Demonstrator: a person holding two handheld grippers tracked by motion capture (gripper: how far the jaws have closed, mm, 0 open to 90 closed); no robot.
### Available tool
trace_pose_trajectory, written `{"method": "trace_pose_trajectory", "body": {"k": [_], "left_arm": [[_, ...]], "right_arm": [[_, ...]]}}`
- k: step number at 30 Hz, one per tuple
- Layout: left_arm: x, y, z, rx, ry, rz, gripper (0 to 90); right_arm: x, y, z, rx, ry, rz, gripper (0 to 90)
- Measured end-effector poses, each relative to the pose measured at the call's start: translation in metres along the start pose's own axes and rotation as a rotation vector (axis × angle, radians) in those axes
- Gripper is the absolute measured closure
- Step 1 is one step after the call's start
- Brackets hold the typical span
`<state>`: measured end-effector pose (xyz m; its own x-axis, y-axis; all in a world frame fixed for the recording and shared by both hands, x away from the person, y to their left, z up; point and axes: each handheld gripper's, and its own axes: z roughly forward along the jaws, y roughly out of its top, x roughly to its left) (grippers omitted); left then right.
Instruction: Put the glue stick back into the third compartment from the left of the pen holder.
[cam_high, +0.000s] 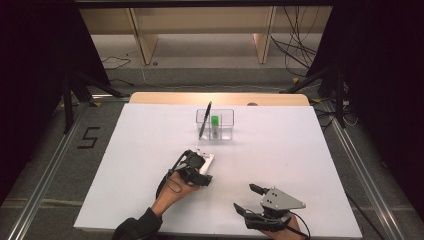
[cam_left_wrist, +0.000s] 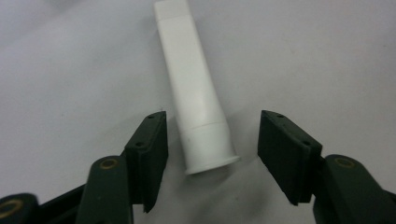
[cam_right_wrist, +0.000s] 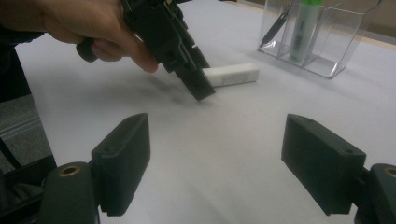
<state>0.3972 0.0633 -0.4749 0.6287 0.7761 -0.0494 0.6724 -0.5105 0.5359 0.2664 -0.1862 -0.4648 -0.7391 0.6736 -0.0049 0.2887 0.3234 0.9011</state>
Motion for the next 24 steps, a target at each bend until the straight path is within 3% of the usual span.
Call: {"method": "trace_pose_trajectory", "body": {"k": [8,17,24], "left_arm": [[-0.0027,-0.0004,0.0004,-0.007,0.024,0.023,50.0],[0.0005,-0.0009,-0.0003,-0.017,0.018,-0.004,57.0],[0.0017,-0.0009,-0.0006,-0.015,0.019,0.001,59.5]], "right_arm": [[0.0009,-0.0002,0.0007,0.003,0.001,-0.009,25.0],[0.0022,0.0002,0.0002,0.004,0.002,-0.012,25.4],[0.0024,0.0001,0.0007,0.005,0.002,-0.015,25.4]]}}
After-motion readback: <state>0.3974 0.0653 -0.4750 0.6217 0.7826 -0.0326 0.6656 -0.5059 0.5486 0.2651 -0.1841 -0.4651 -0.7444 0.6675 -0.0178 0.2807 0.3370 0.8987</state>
